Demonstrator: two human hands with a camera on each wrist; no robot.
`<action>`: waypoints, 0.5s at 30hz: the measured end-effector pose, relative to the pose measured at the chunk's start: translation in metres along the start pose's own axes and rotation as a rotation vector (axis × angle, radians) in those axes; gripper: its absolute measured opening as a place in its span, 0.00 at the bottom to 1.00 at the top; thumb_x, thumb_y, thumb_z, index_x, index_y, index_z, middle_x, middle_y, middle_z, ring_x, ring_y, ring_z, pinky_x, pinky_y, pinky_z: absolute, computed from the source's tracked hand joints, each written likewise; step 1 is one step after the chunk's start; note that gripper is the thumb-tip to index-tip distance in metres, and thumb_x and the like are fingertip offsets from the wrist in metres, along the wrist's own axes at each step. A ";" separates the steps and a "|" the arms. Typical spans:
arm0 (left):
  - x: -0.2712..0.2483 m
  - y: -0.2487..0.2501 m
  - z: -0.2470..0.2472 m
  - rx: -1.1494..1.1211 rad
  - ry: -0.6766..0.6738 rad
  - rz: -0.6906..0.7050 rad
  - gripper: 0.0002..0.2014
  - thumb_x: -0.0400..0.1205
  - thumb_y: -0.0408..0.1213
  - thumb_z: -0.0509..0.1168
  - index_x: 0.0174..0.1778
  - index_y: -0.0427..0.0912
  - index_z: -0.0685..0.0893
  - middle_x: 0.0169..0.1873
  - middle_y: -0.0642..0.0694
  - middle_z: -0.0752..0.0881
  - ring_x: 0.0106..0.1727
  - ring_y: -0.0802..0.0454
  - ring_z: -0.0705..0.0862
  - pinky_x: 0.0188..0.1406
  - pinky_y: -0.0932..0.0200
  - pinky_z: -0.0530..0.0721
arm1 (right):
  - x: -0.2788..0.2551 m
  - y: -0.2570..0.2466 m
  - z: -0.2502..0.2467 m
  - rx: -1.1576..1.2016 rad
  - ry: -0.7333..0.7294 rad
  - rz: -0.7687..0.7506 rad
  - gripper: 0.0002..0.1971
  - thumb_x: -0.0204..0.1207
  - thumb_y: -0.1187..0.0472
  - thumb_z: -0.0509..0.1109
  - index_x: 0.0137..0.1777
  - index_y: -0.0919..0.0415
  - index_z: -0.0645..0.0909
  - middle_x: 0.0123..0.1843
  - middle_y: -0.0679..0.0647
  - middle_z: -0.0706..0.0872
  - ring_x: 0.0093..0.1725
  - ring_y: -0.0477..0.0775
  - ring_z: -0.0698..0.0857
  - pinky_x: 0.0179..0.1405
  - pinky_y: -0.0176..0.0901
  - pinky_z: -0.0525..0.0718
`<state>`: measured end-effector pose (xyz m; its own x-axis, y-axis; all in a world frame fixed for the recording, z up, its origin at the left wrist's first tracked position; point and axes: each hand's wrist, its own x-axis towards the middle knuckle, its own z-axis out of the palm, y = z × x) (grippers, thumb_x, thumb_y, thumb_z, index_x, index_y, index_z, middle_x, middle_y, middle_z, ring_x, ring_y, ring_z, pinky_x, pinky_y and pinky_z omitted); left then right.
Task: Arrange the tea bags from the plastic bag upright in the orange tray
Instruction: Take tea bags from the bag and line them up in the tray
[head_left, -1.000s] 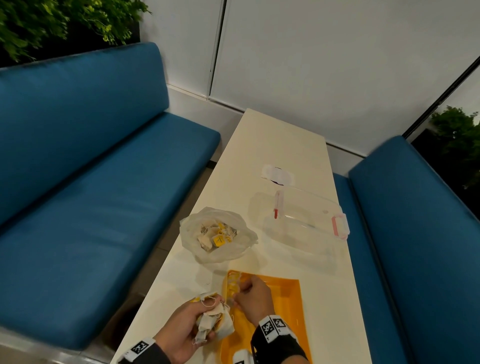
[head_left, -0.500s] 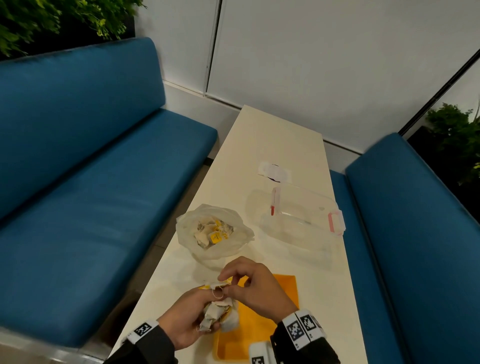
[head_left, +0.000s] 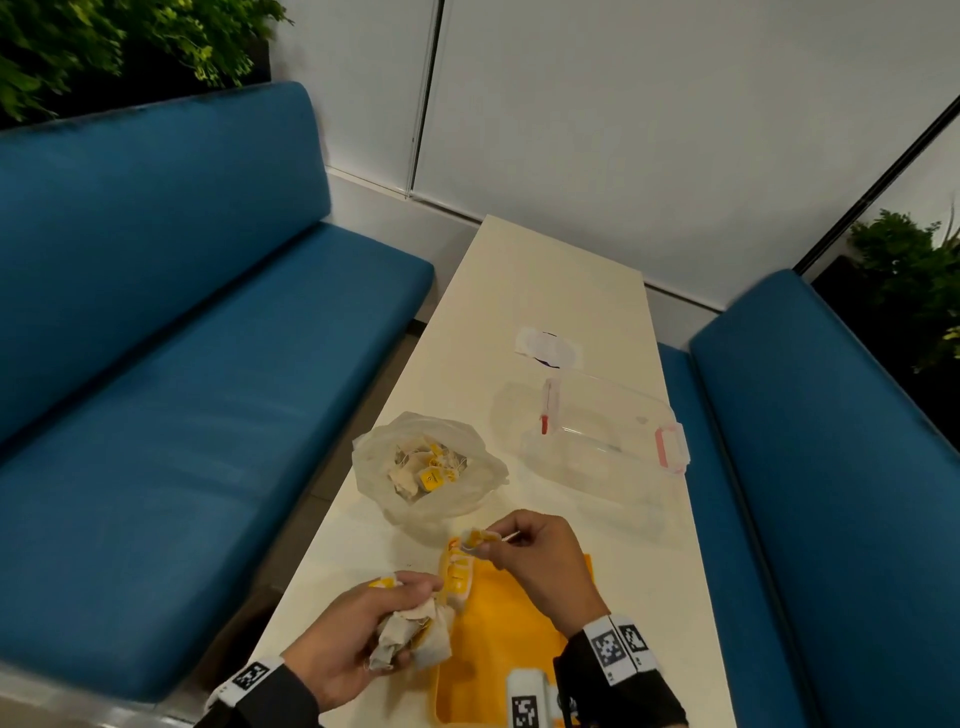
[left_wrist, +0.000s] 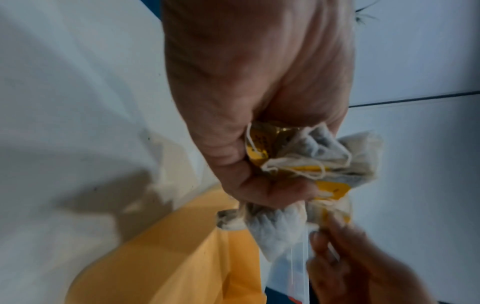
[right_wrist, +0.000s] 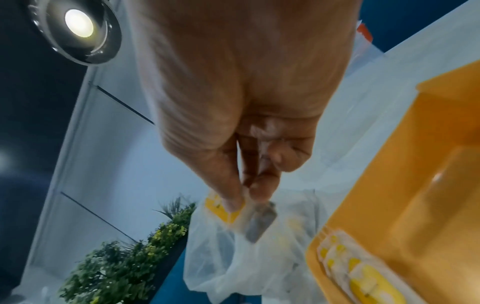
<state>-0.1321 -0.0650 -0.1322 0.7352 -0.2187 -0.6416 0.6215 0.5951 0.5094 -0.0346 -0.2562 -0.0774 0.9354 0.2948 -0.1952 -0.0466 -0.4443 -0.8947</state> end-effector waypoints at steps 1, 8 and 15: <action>-0.002 0.003 -0.004 0.005 0.025 0.026 0.12 0.75 0.34 0.74 0.53 0.36 0.93 0.44 0.36 0.88 0.36 0.44 0.84 0.21 0.61 0.79 | -0.001 0.006 -0.002 -0.016 0.000 0.033 0.04 0.69 0.67 0.81 0.38 0.66 0.88 0.29 0.56 0.87 0.30 0.50 0.81 0.33 0.43 0.79; -0.002 0.015 -0.020 0.114 0.110 0.130 0.10 0.80 0.32 0.73 0.55 0.35 0.92 0.42 0.39 0.89 0.33 0.48 0.86 0.22 0.59 0.78 | -0.005 0.054 0.003 -0.056 -0.181 0.287 0.06 0.75 0.71 0.75 0.41 0.63 0.81 0.32 0.61 0.88 0.29 0.56 0.89 0.21 0.40 0.75; -0.001 0.001 -0.003 0.221 0.065 0.041 0.07 0.81 0.29 0.73 0.53 0.34 0.92 0.37 0.37 0.88 0.33 0.46 0.87 0.25 0.59 0.81 | -0.001 0.069 0.030 -0.061 -0.197 0.384 0.09 0.71 0.76 0.76 0.38 0.65 0.80 0.26 0.56 0.85 0.23 0.51 0.87 0.24 0.40 0.82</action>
<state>-0.1328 -0.0616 -0.1331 0.7467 -0.1428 -0.6497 0.6406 0.4174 0.6446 -0.0491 -0.2621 -0.1510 0.7689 0.2517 -0.5877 -0.3521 -0.6005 -0.7179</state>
